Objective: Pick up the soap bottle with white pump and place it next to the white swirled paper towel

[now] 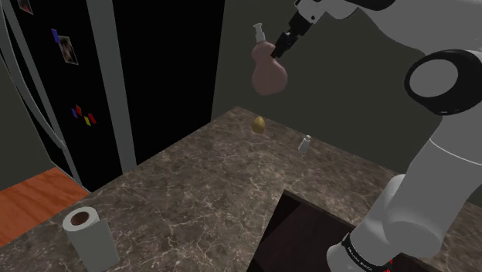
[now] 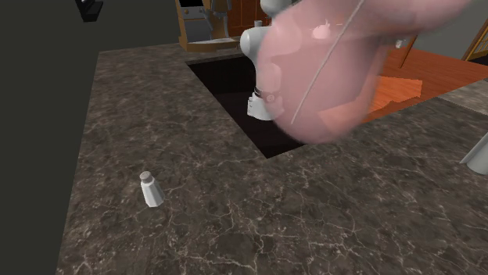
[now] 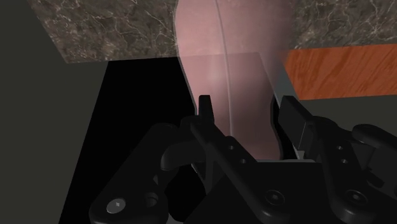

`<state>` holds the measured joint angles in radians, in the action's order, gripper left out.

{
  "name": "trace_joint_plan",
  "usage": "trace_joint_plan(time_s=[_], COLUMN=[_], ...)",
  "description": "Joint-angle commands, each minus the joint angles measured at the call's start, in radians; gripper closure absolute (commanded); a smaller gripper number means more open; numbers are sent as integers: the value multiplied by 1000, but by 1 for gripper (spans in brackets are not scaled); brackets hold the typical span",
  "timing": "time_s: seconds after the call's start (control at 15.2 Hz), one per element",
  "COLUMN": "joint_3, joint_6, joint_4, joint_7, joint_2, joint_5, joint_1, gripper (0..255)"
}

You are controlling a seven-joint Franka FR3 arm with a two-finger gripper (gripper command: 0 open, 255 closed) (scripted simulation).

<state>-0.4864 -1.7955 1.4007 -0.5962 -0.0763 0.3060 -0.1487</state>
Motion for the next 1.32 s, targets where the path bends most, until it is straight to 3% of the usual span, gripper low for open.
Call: trace_joint_plan(time_s=[0.0,0.59,1.25], joint_3=[19,160,331], joint_6=[-19,-110,-150], joint_4=[44,248,338], joint_7=[44,293,560], joint_2=[43,220,293], joint_5=[-35,-187,-281], joint_1=[-30,-144,-225], gripper=[255,255,255])
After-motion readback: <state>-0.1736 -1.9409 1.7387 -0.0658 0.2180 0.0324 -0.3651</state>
